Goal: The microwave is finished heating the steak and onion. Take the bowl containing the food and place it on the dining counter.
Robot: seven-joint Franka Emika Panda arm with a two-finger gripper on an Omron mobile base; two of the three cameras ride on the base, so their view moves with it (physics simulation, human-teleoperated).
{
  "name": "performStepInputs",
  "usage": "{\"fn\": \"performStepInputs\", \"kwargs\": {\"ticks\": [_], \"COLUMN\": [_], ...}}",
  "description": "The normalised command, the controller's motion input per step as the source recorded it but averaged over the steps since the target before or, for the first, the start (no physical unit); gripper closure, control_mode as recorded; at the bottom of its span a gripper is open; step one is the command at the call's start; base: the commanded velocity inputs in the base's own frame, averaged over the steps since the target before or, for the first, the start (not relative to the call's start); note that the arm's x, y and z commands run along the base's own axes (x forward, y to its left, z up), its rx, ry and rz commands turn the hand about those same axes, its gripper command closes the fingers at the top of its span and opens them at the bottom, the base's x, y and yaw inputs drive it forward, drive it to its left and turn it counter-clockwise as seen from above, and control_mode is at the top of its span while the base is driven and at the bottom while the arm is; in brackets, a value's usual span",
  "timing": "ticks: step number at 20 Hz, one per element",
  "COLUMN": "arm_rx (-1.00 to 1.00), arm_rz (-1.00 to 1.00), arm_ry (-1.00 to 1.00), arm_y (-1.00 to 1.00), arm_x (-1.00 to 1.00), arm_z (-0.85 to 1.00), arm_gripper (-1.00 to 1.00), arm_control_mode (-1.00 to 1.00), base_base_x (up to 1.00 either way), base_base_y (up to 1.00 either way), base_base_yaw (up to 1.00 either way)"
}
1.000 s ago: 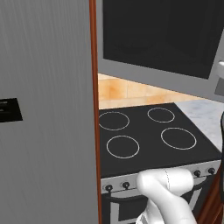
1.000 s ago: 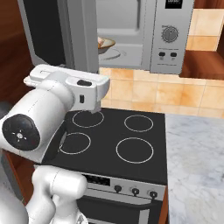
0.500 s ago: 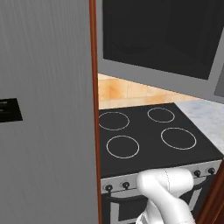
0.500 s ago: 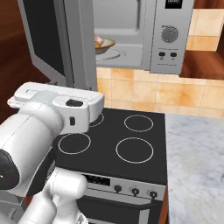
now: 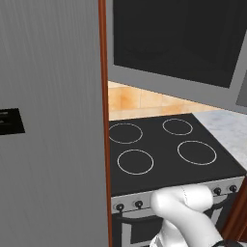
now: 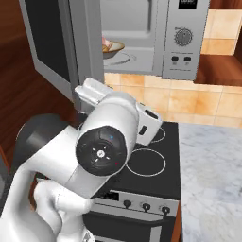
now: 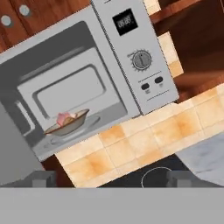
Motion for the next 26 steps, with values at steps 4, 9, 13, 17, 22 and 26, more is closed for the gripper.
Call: {"fn": "performStepInputs", "kwargs": {"ticks": [4, 9, 13, 17, 22, 26], "arm_rx": [0.54, 0.63, 0.42, 0.34, 0.33, 0.3], "arm_rz": [0.05, 0.06, 0.0, 0.0, 0.0, 0.0], "arm_ry": [0.44, 0.31, 0.18, 0.11, 0.04, 0.0], "arm_y": [-0.42, -0.31, -0.04, 0.0, 0.22, 0.68], "arm_x": [0.87, 0.66, 0.98, 0.99, 0.89, 0.41], "arm_z": [-0.2, -0.3, -0.16, -0.13, -0.13, -0.11], "arm_gripper": [-1.0, -1.0, -1.0, -1.0, -1.0, -1.0], "arm_control_mode": [-1.0, -1.0, -1.0, -1.0, -1.0, -1.0], "base_base_x": [0.0, 0.0, 0.0, 0.0, 0.0, 0.0], "base_base_y": [0.0, 0.0, 0.0, 0.0, 0.0, 0.0], "base_base_yaw": [0.0, 0.0, 0.0, 0.0, 0.0, 0.0]}}
